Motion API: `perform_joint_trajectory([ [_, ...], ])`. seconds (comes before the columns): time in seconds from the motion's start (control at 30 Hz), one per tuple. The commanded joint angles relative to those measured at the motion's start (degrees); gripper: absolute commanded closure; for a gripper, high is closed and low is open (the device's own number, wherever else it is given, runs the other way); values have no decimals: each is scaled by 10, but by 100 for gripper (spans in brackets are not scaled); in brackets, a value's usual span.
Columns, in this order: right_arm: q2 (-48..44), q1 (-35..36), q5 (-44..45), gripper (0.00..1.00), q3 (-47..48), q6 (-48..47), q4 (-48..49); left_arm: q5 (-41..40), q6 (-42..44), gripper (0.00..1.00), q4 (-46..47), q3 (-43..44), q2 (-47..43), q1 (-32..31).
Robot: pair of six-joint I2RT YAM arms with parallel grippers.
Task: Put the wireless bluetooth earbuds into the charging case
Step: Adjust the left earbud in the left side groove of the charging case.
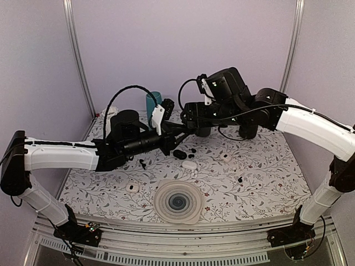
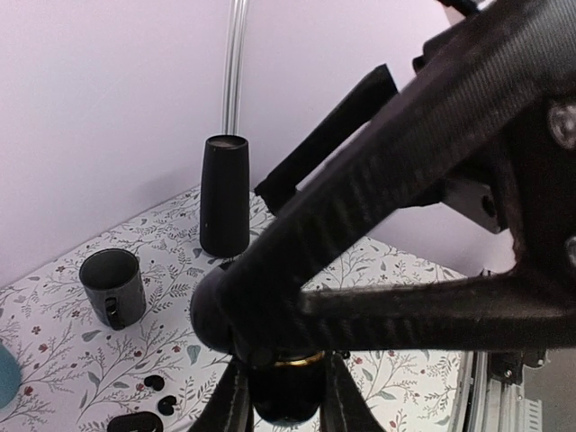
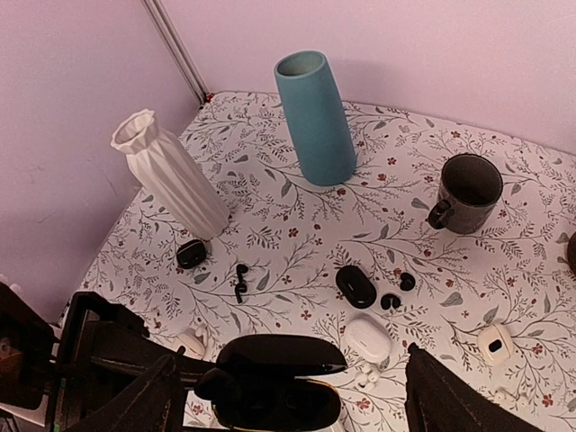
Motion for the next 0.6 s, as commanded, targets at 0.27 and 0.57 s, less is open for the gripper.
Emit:
perform_joint_trajectory([
  [0.27, 31, 0, 24, 15, 32, 4, -22, -10, 12, 100, -2, 15, 4, 0],
  [0.57, 18, 0, 28, 15, 17, 7, -27, -13, 9, 100, 0, 12, -2, 0],
])
